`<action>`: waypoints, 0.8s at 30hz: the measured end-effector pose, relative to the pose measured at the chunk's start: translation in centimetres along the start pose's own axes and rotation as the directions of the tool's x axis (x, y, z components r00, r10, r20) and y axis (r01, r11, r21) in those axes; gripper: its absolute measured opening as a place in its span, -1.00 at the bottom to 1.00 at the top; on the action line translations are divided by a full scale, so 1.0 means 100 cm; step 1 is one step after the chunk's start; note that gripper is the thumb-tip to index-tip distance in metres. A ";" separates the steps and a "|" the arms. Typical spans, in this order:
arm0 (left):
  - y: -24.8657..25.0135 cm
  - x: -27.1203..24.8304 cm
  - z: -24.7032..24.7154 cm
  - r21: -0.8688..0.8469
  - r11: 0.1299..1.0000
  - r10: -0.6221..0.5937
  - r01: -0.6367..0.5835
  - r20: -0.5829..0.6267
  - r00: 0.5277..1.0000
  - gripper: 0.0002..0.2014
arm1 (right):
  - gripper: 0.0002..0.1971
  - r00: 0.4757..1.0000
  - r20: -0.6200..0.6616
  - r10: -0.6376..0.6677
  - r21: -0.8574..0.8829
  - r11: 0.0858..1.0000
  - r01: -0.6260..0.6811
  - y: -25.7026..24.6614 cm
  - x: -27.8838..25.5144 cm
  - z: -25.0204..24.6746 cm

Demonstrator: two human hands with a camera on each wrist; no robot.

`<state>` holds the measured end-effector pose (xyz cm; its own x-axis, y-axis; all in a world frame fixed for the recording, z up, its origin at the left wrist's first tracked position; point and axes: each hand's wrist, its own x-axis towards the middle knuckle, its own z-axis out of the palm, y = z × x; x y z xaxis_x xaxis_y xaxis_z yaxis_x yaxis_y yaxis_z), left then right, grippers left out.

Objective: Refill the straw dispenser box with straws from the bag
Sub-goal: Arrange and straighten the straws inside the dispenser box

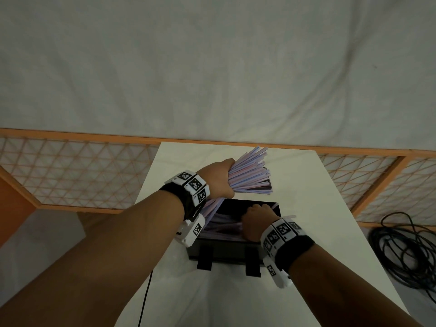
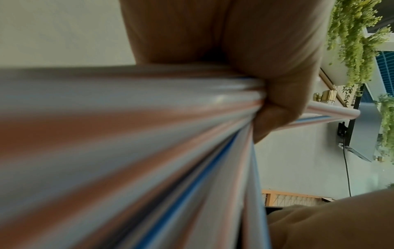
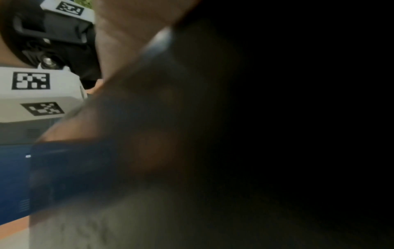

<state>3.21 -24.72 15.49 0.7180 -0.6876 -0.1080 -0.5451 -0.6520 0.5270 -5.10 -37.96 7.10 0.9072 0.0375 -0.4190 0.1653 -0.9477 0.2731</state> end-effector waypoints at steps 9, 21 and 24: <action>-0.001 -0.002 0.001 0.004 1.000 -0.010 0.010 -0.017 1.000 -0.48 | -0.63 1.000 0.015 0.017 0.305 0.952 -0.021 0.004 -0.001 -0.006; -0.004 -0.004 -0.004 -0.033 0.999 -0.016 0.015 -0.025 1.000 -0.48 | -0.58 0.689 -0.456 0.563 0.759 0.650 -0.029 0.033 -0.044 0.008; -0.004 -0.004 -0.004 -0.031 0.999 -0.014 0.013 -0.024 1.000 -0.47 | -0.26 0.829 -0.118 0.546 0.822 0.522 -0.227 0.023 -0.064 0.019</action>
<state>3.34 -24.11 15.72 0.7357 -0.6705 -0.0953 -0.5220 -0.6511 0.5510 -11.22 -40.99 8.79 0.8881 -0.4494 -0.0963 -0.4379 -0.7638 -0.4742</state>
